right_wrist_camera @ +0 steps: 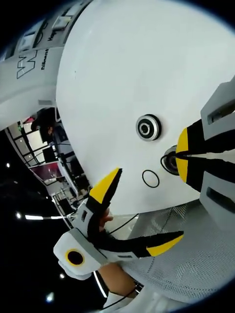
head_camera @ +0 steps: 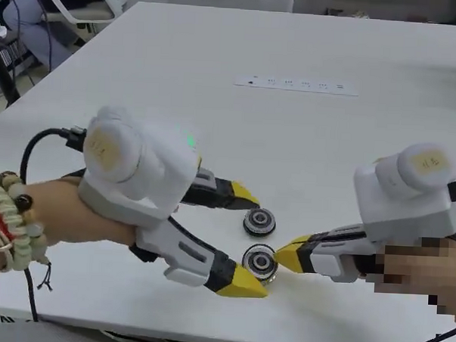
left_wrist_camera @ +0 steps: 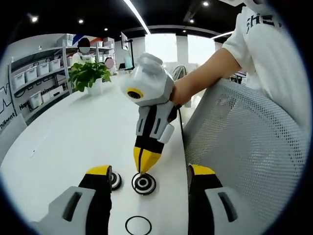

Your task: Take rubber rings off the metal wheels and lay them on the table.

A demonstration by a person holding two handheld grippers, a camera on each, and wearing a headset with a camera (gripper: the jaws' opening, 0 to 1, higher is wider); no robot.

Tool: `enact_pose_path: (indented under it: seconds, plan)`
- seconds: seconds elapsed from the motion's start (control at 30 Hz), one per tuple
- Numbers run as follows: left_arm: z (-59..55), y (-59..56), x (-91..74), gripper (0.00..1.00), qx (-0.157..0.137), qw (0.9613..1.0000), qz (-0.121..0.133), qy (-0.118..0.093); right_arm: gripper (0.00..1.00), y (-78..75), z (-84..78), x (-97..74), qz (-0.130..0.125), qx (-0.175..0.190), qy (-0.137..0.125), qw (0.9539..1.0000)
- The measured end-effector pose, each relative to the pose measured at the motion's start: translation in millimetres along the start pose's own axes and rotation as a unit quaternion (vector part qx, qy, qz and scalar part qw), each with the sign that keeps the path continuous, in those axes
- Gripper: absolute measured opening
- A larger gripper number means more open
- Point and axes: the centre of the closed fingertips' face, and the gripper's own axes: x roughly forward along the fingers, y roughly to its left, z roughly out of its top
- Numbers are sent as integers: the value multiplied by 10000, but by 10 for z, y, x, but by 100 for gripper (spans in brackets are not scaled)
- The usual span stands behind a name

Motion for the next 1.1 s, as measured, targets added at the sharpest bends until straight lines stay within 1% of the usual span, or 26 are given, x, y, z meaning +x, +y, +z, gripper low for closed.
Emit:
enact_pose_path:
  seconds: [0.07, 0.17, 0.27, 0.4, 0.43, 0.47, 0.5, 0.7, 0.8, 0.87, 0.93, 1.0, 1.1]
  plan:
    - [42, -2, -79, 67, -10, 10000, 43, -38, 0, -7, 4, -5, -17, -18, -3, 10000]
    - [62, 4, -192, 71, -10, 9999, 124, -34, 0, -9, 5, -9, -29, -41, 2, 10000]
    - [69, 41, -319, 75, 1, 9995, 300, -29, 0, -3, 16, -18, -21, -54, -15, 10000]
    - [94, 80, -507, 79, -85, 9985, 525, -114, 0, -6, 45, -37, -22, -27, -75, 10000]
    - [97, 98, -564, 80, -106, 9979, 629, -131, 0, -8, 50, -42, -24, -19, -89, 10000]
    - [96, 103, -583, 81, -118, 9977, 661, -133, 0, -10, 55, -46, -27, -9, -101, 9999]
    - [92, 108, -635, 82, -142, 9972, 724, -135, 0, -9, 65, -51, -29, 10, -123, 9999]
    - [48, 104, -865, 86, -254, 9939, 1063, -164, 0, -16, 95, -85, -31, 86, -218, 9997]
    - [8, 94, -965, 88, -346, 9917, 1225, -176, 0, -19, 114, -96, -34, 119, -263, 9996]
    - [-42, 67, -1034, 89, -424, 9903, 1316, -158, 0, -16, 122, -101, -42, 122, -276, 9995]
    - [-85, 57, -1080, 90, -474, 9889, 1404, -142, 0, -9, 128, -108, -54, 121, -295, 9995]
    - [-116, 52, -1108, 90, -567, 9863, 1536, -209, 0, -6, 140, -117, -53, 129, -323, 9994]
    - [-185, -45, -1111, 91, -690, 9855, 1534, -231, 0, -4, 156, -130, -66, 129, -358, 9993]
